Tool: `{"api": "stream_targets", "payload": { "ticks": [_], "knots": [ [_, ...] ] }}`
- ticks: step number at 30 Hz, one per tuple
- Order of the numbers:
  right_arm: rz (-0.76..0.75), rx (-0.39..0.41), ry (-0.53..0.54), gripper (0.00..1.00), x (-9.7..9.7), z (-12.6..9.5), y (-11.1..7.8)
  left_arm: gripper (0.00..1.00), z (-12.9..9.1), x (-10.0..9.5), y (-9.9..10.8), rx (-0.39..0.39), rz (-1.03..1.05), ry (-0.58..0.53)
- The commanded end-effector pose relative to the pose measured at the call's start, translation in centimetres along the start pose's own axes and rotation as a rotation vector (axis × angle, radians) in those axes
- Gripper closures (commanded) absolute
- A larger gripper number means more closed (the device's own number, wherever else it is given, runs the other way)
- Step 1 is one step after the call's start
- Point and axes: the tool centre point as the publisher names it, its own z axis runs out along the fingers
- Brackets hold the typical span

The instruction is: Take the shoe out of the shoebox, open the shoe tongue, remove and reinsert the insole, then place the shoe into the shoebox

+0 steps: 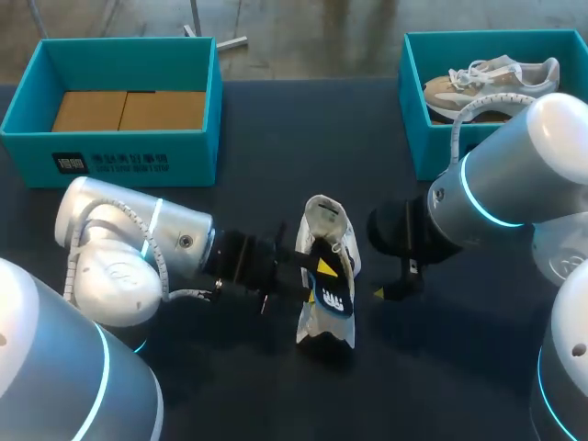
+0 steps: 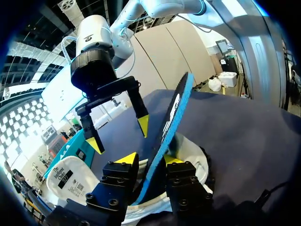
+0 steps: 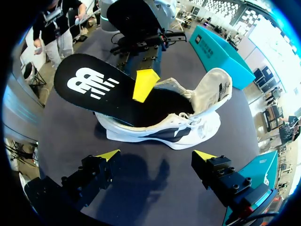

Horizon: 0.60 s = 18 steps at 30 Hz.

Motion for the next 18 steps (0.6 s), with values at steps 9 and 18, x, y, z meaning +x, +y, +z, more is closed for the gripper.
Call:
{"api": "stream_targets", "payload": {
  "ticks": [9, 18],
  "knots": [
    [0.000, -0.001, -0.002, 0.00, 0.1, 0.1, 0.0, 1.00, 0.4, -0.1, 1.5, -0.038, 0.024, 0.076],
    [0.000, -0.001, -0.002, 0.00, 0.1, 0.1, 0.0, 1.00, 0.4, -0.8, 3.6, -0.079, 0.023, 0.044]
  ]
}}
